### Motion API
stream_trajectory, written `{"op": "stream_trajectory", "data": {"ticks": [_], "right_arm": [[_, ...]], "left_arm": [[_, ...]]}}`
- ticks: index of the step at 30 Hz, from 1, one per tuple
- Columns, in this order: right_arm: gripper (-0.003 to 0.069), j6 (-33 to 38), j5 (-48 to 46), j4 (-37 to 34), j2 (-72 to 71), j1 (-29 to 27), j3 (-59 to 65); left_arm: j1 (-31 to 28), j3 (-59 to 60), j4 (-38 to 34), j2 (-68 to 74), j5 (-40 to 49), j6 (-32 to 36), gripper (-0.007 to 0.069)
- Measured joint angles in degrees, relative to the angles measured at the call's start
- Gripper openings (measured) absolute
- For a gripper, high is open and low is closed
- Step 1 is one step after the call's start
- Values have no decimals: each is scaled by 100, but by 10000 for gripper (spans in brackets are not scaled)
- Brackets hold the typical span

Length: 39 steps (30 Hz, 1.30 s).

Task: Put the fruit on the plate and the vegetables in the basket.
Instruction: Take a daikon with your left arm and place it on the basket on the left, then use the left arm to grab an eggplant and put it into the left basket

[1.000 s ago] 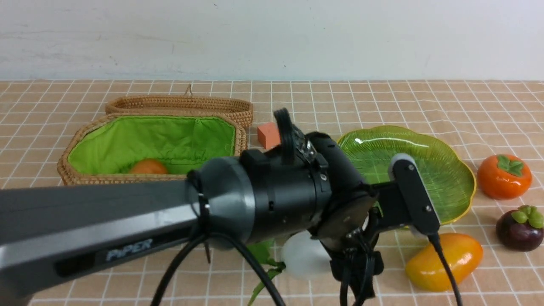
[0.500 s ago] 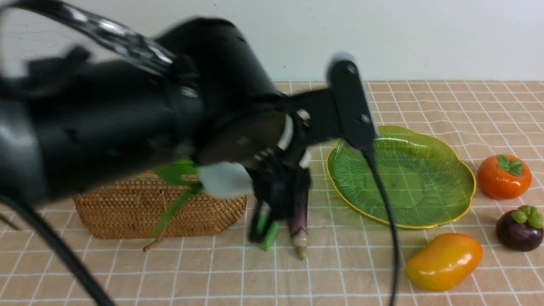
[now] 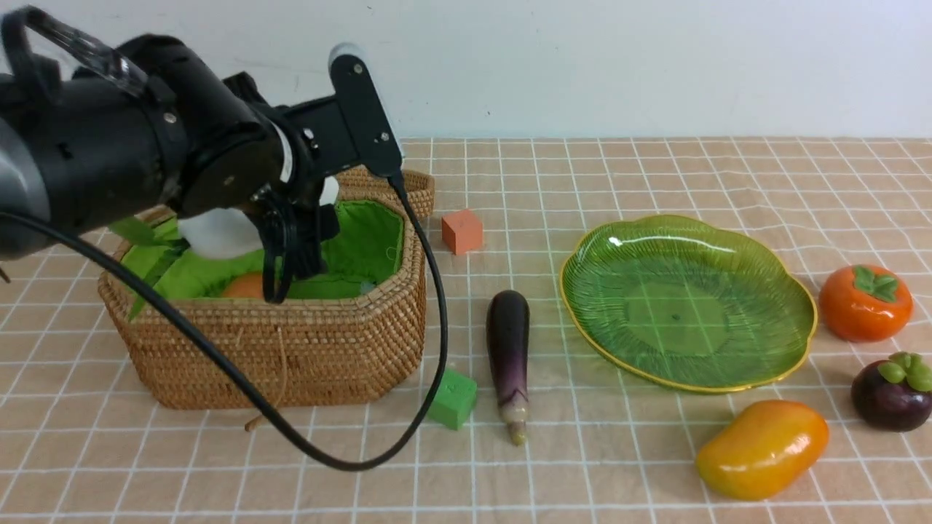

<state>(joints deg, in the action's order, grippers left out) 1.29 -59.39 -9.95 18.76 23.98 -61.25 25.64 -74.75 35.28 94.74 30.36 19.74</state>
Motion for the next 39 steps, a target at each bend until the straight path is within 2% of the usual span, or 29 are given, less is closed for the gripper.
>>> {"op": "stream_trajectory", "data": {"ticks": [3, 6, 7, 8, 10, 12, 13, 14, 15, 16, 17, 18, 21, 22, 23, 27, 28, 29, 32, 33, 36, 39], "right_arm": [[153, 0, 23, 0, 0, 0, 0], [155, 0, 23, 0, 0, 0, 0], [155, 0, 17, 0, 0, 0, 0], [155, 0, 9, 0, 0, 0, 0], [157, 0, -32, 0, 0, 0, 0], [158, 0, -136, 34, 0, 0, 0], [158, 0, -154, 35, 0, 0, 0], [158, 0, -294, 103, 0, 0, 0], [159, 0, -327, 113, 0, 0, 0], [160, -33, -448, 166, 0, 0, 0], [160, -47, -478, 179, 0, 0, 0], [161, -129, -603, 230, 0, 0, 0], [162, -189, -742, 282, 0, 0, 0], [162, -189, -752, 288, 0, 0, 0], [164, -194, -810, 309, 0, 0, 0], [165, -208, -999, 320, 0, 0, 0], [166, -208, -1101, 320, 0, 0, 0], [168, -208, -1231, 314, 0, 0, 0], [171, -208, -1322, 267, 0, 0, 0], [172, -208, -1322, 228, 0, 0, 0], [174, -208, -1322, 132, 0, 0, 0], [176, -210, -1322, 68, 0, 0, 0]], "left_arm": [[-13, 0, 263, 143, -108, -67, 505], [-13, 0, 486, 151, -129, -479, 619], [-13, 0, 507, 143, -114, -569, 630], [-13, 0, 548, 130, 18, -1068, 655], [29, 0, 532, 79, 258, -1815, 649], [162, 0, 381, -29, 475, -2699, 594], [184, 0, 353, -57, 498, -2784, 584], [463, 0, 13, -185, 680, -3431, 479], [504, 0, 13, -212, 680, -3490, 479], [823, -64, -460, -287, 918, -3816, 348], [924, -100, -602, -294, 990, -3879, 311], [1372, -345, -1250, -260, 1321, -3989, 148], [1927, -874, -2106, 59, 1619, -3751, -9], [1956, -916, -2155, 93, 1634, -3729, -13], [2130, -1304, -2525, 411, 1805, -3582, -13], [2153, -1938, -2799, 1142, 2134, -3514, 23], [2127, -2121, -2792, 1392, 2190, -3509, 57], [2067, -2365, -2751, 1813, 2218, -3510, 137], [1958, -2630, -2510, 2298, 2218, -3628, 269], [1894, -2695, -2324, 2493, 2191, -3784, 335], [1749, -2726, -2002, 2765, 2033, -4198, 430], [1635, -2738, -1820, 3004, 1842, -4500, 466]]}}
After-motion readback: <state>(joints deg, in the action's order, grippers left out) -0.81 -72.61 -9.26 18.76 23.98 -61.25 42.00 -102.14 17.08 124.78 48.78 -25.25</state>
